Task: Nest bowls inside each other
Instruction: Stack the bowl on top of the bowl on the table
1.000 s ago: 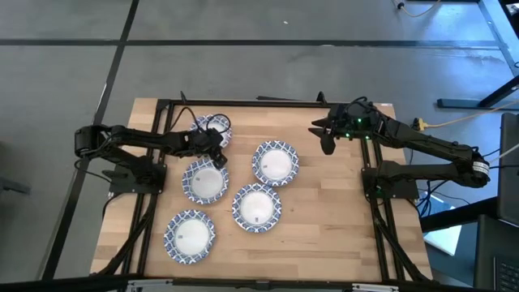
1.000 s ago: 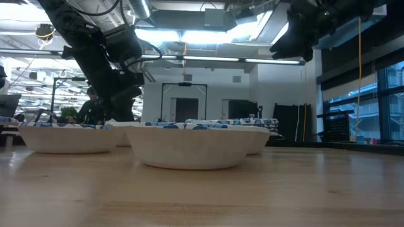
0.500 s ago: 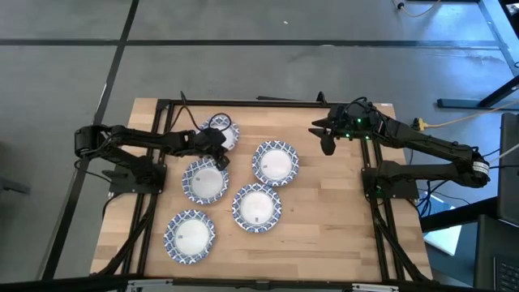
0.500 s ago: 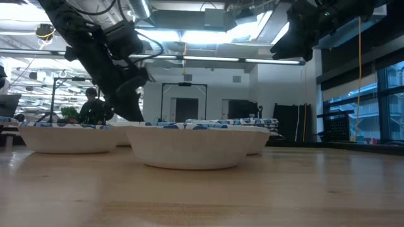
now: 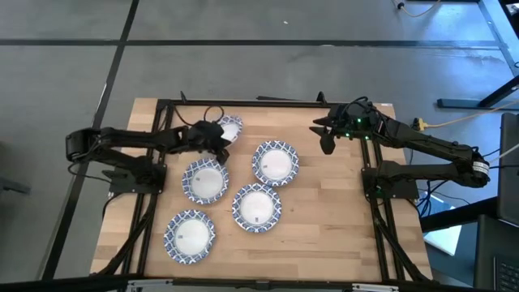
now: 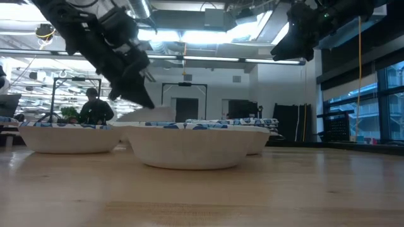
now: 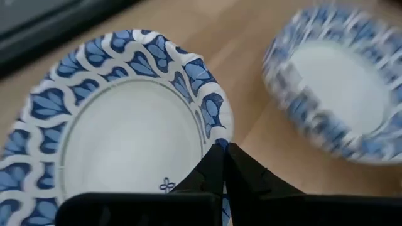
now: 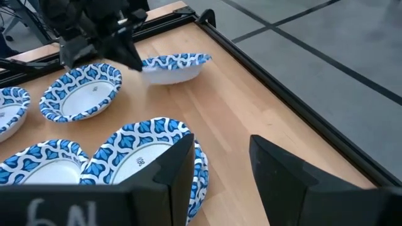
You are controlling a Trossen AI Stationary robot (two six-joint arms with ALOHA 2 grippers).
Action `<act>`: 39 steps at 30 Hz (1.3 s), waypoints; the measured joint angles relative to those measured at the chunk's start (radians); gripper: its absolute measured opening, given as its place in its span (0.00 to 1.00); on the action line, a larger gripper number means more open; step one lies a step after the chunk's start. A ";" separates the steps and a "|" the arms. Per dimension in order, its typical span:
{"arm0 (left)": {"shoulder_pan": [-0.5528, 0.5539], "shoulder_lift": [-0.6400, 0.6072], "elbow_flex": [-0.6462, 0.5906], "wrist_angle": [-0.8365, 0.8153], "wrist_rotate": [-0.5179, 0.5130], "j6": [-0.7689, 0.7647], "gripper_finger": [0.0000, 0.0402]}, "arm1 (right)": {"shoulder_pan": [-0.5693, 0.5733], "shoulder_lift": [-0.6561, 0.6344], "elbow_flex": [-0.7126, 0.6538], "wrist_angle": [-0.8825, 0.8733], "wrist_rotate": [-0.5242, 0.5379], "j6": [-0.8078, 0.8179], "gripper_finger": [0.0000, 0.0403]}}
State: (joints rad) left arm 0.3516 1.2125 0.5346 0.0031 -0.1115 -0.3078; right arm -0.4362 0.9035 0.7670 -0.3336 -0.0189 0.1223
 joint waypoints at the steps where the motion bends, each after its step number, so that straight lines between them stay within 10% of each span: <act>1: 0.002 -0.012 0.000 0.013 0.003 0.001 0.00 | 0.000 0.000 0.000 0.000 0.000 0.000 0.38; 11: 0.002 -0.067 0.025 0.012 0.049 0.030 0.00 | 0.000 0.000 0.000 0.000 0.001 0.000 0.38; 22: -0.110 -0.043 0.331 -0.178 0.053 0.246 0.00 | 0.000 0.000 0.000 -0.001 0.002 0.005 0.38; 39: -0.297 0.393 0.700 -0.355 -0.019 0.384 0.00 | 0.000 0.000 0.000 0.000 0.019 0.008 0.38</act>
State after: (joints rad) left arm 0.0551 1.6054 1.2346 -0.3518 -0.1305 0.0764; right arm -0.4362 0.9035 0.7670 -0.3340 -0.0002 0.1303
